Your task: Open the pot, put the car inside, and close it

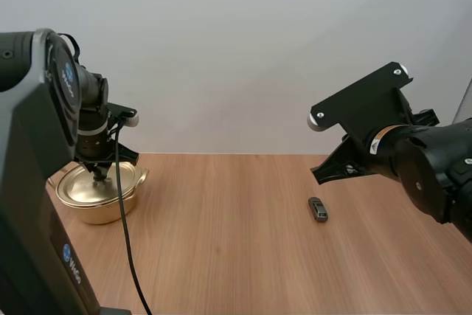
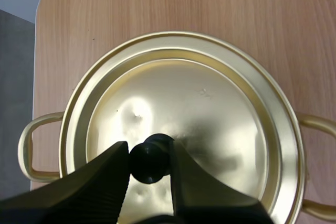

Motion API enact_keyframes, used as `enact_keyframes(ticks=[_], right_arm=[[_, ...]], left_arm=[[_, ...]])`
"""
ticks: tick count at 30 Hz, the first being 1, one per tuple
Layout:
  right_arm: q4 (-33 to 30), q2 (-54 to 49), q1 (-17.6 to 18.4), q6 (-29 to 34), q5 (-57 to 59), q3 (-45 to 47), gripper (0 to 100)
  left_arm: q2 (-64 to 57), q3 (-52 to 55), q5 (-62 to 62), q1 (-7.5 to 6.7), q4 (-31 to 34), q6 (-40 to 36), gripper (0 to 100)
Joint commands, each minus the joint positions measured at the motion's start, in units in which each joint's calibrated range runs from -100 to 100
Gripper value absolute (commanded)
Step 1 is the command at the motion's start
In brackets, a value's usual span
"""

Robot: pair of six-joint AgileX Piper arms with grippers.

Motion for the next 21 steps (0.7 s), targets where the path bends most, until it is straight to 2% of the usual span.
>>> enact_keyframes(ticks=[1, 3, 8, 14, 21], right_arm=[[-0.04, 1.81, 0.01, 0.24, -2.34, 0.00, 0], [0.48, 5.27, 0.01, 0.45, -2.95, 0.00, 0], [1.33, 16.92, 0.01, 3.20, -3.61, 0.00, 0], [0.11, 28.85, 0.01, 3.80, -5.14, -0.14, 0], [-0.03, 31.47, -0.07, 4.75, -6.42, -0.85, 0]], left_arm=[[-0.29, 0.07, 0.41, 0.03, -0.37, 0.37, 13], [-1.29, 0.03, 0.41, 0.03, -0.37, 0.45, 11], [-5.51, -0.08, -0.14, 0.03, -0.37, 1.08, 0], [-10.70, -0.08, -1.04, 0.03, -0.90, 2.26, 0], [-14.51, -0.08, 2.34, 0.03, -5.26, 4.95, 0]])
